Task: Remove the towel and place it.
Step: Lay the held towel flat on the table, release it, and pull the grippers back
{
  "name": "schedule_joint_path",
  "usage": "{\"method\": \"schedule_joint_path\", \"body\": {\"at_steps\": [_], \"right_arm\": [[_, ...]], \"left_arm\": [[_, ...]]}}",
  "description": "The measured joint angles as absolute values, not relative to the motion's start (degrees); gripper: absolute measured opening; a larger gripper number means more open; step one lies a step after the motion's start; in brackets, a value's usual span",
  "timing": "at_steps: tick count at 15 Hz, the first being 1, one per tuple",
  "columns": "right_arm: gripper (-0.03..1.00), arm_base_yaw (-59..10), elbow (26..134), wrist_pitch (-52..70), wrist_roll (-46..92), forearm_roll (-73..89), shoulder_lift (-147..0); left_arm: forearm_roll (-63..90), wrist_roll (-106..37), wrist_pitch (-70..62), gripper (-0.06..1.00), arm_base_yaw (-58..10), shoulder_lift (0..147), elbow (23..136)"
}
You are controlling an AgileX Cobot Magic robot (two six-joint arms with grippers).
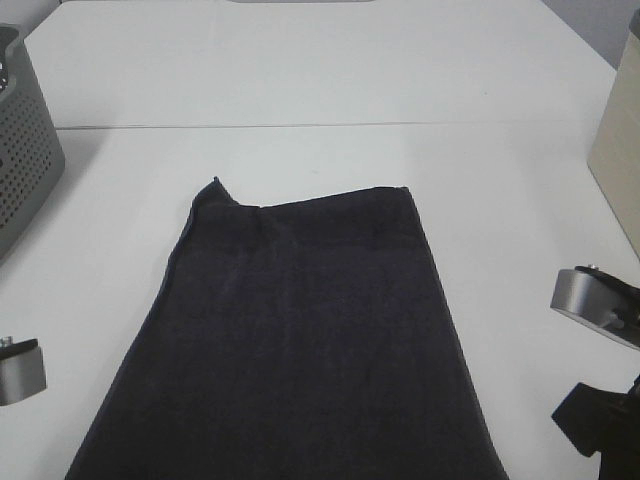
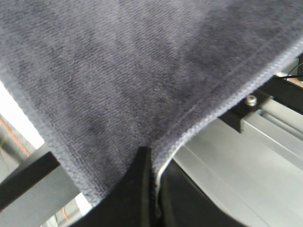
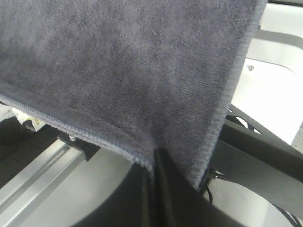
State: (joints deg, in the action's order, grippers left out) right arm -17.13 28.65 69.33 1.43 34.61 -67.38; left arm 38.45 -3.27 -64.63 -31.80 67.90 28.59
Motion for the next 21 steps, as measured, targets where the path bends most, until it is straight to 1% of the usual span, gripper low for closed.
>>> {"method": "schedule_joint_path", "body": {"at_steps": [7, 10, 17, 21], "right_arm": [[0.01, -17.1, 28.6, 66.9, 4.2, 34.2, -75.3], [0.01, -17.1, 28.6, 65.1, 6.2, 33.5, -76.2], [0.02, -16.9, 28.6, 64.6, 6.8, 31.9, -76.2], [0.04, -16.7, 28.4, 64.2, 8.3, 31.2, -76.2]], "left_arm": [[39.4, -4.3, -64.3, 0.0, -31.8, 78.9, 28.9], [40.5, -7.0, -64.7, 0.0, -31.8, 82.5, 30.1], [39.6, -8.1, -65.2, 0.0, -31.8, 84.3, 33.1], [38.4, -8.8, -65.1, 0.04, -31.8, 84.5, 33.1]]}}
